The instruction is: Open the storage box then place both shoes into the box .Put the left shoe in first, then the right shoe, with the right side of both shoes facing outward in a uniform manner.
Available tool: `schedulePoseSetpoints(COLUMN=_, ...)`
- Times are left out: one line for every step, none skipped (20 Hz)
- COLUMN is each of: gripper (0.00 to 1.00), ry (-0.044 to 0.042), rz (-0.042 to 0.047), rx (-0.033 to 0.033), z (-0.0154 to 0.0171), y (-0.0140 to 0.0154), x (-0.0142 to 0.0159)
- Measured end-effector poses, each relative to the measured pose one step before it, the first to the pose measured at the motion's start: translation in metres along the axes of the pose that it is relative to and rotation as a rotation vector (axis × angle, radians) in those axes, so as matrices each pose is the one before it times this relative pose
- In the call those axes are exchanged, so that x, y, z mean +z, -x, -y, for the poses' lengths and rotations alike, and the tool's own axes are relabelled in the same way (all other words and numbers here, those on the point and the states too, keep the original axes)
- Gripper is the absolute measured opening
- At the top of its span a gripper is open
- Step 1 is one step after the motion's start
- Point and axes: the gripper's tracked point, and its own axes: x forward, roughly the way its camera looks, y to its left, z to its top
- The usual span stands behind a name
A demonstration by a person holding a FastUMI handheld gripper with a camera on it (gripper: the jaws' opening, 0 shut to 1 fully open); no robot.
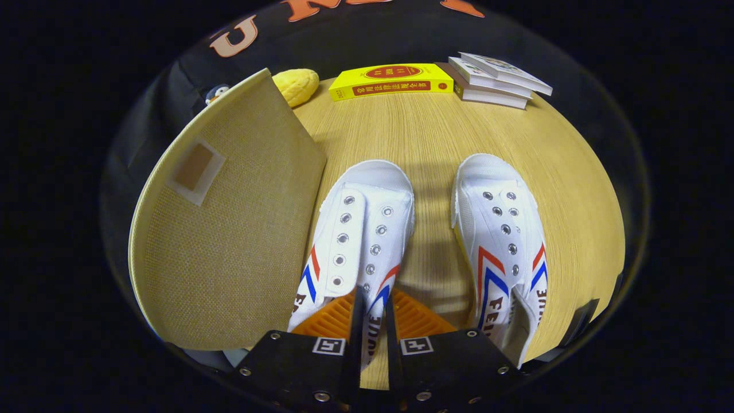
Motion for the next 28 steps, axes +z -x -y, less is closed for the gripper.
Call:
schedulePoseSetpoints(gripper=0.21, ry=-0.00935, rz=0.01122, rx=0.00846, z=-0.00073, y=0.00016, x=0.00073)
schedulePoseSetpoints(gripper=0.21, ry=-0.00938, rz=0.01328, rx=0.00769, z=-0.00011, y=-0.00033, x=-0.00092)
schedulePoseSetpoints(gripper=0.2, ry=-0.00911, rz=0.01307, rx=0.011, z=-0.00027, y=0.00012, x=0.00083)
schedulePoseSetpoints(gripper=0.2, ry=-0.01694, rz=0.00422, rx=0.00863, z=0.00101, y=-0.00024, x=-0.00133)
schedulePoseSetpoints(gripper=0.2, ry=-0.0254, rz=0.00598, rx=0.01709, z=-0.00088, y=0.00059, x=-0.00043)
schedulePoseSetpoints(gripper=0.12, ry=-0.04111, rz=0.00489, rx=0.00885, z=0.00009, y=-0.00013, x=0.00108)
schedulePoseSetpoints(gripper=0.07, ry=-0.03297, rz=0.00265, rx=0.01561, z=-0.00025, y=0.00063, x=0.00005)
schedulePoseSetpoints(gripper=0.01, ry=-0.04403, rz=0.01218, rx=0.028, z=-0.00018, y=0.00068, x=0.00184)
schedulePoseSetpoints(gripper=0.0, ry=-0.04954, rz=0.01082, rx=0.03637, z=-0.00146, y=0.00138, x=0.00076)
schedulePoseSetpoints(gripper=0.0, ry=-0.06379, rz=0.00841, rx=0.04439, z=-0.00203, y=0.00106, x=0.00071)
schedulePoseSetpoints(gripper=0.0, ry=-0.0708, rz=0.00043, rx=0.04256, z=-0.00411, y=0.00138, x=0.00105)
schedulePoseSetpoints(gripper=0.0, ry=-0.05119, rz=0.01257, rx=0.03159, z=-0.0033, y=0.00482, x=0.00372)
schedulePoseSetpoints(gripper=0.0, ry=-0.0094, rz=0.03253, rx=0.01393, z=-0.00287, y=0.00348, x=0.00837)
schedulePoseSetpoints(gripper=0.0, ry=0.01656, rz=0.00721, rx=-0.00069, z=0.00009, y=0.00095, x=0.00506)
schedulePoseSetpoints(gripper=0.0, ry=0.00406, rz=0.01074, rx=-0.00131, z=-0.00005, y=0.00499, x=0.00535)
schedulePoseSetpoints(gripper=0.0, ry=-0.0043, rz=0.01777, rx=0.01729, z=-0.00461, y=0.00517, x=0.00689)
schedulePoseSetpoints(gripper=0.0, ry=-0.00132, rz=0.00814, rx=0.02375, z=-0.00756, y=0.00665, x=0.00602)
schedulePoseSetpoints(gripper=0.0, ry=0.00055, rz=0.01806, rx=0.02278, z=-0.00711, y=0.00767, x=0.00832)
schedulePoseSetpoints(gripper=0.0, ry=0.00691, rz=0.01989, rx=0.02297, z=-0.00766, y=0.00528, x=0.00779)
schedulePoseSetpoints(gripper=0.0, ry=-0.00092, rz=0.01987, rx=0.01476, z=-0.00759, y=0.00561, x=0.00798)
schedulePoseSetpoints(gripper=0.0, ry=0.00247, rz=0.01479, rx=0.0141, z=-0.00874, y=0.00709, x=0.01046)
schedulePoseSetpoints(gripper=0.0, ry=0.00743, rz=0.01645, rx=0.01468, z=-0.00874, y=0.00544, x=0.0075)
schedulePoseSetpoints(gripper=0.0, ry=0.00282, rz=0.02134, rx=0.01369, z=-0.00923, y=0.0049, x=0.00873)
schedulePoseSetpoints(gripper=0.0, ry=0.00053, rz=0.01206, rx=0.01305, z=-0.00998, y=0.00452, x=0.0066)
schedulePoseSetpoints(gripper=0.0, ry=0.00552, rz=0.00891, rx=0.0159, z=-0.01046, y=0.00323, x=0.00631)
schedulePoseSetpoints(gripper=0.0, ry=0.00584, rz=0.00747, rx=0.01629, z=-0.00996, y=0.00376, x=0.00611)
schedulePoseSetpoints(gripper=0.0, ry=0.00455, rz=0.01156, rx=0.0204, z=-0.01091, y=0.00215, x=0.00394)
schedulePoseSetpoints(gripper=0.0, ry=0.00055, rz=-0.0023, rx=0.02377, z=-0.01403, y=0.00258, x=0.00171)
